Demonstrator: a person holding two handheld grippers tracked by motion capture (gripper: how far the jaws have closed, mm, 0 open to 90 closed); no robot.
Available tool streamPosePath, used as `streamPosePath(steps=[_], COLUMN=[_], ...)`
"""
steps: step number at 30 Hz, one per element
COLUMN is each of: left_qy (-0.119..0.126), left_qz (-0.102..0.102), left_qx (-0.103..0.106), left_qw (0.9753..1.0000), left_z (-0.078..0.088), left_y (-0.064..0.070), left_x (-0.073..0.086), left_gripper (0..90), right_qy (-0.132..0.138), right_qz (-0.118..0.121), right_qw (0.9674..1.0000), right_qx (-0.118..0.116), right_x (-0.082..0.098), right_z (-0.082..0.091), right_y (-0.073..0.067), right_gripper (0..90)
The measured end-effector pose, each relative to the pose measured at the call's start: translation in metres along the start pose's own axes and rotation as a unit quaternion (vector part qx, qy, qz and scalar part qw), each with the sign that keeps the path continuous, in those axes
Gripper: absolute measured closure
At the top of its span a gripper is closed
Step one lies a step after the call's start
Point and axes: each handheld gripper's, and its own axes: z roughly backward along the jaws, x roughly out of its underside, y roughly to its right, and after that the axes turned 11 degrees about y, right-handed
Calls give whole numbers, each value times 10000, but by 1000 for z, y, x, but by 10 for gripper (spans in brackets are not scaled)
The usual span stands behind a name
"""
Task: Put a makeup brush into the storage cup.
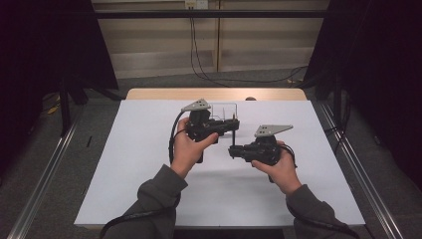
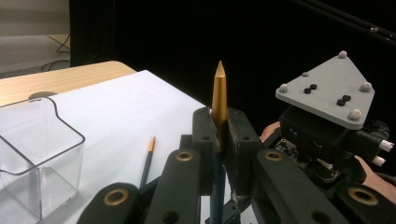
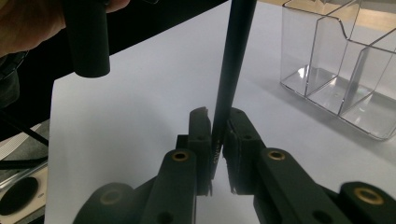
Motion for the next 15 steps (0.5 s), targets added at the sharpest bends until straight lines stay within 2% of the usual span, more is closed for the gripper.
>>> streamPosePath(steps=[4,6,11,13,15], left_qy=[35,62,60,44,57], left_qz=[-17,-17,-37,-68,-95], left_qx=[-27,-21,-61,-59,-80], left_qw=[10000,10000,10000,10000,9999], left_z=[1,2,4,5,6], left_y=[-1,-1,-1,-2,-2], left_x=[0,0,-1,-1,-2], left_gripper=[837,837,837,837,837], right_qy=[108,198,236,216,143], right_qz=[-54,18,116,56,-4], right_qw=[9999,9997,9996,9996,9998], right_qx=[-51,-123,-136,-168,-129], right_x=[0,0,-1,-1,-1], right_z=[0,0,1,2,3], right_y=[0,-1,-2,0,2], right_gripper=[714,662,505,404,354])
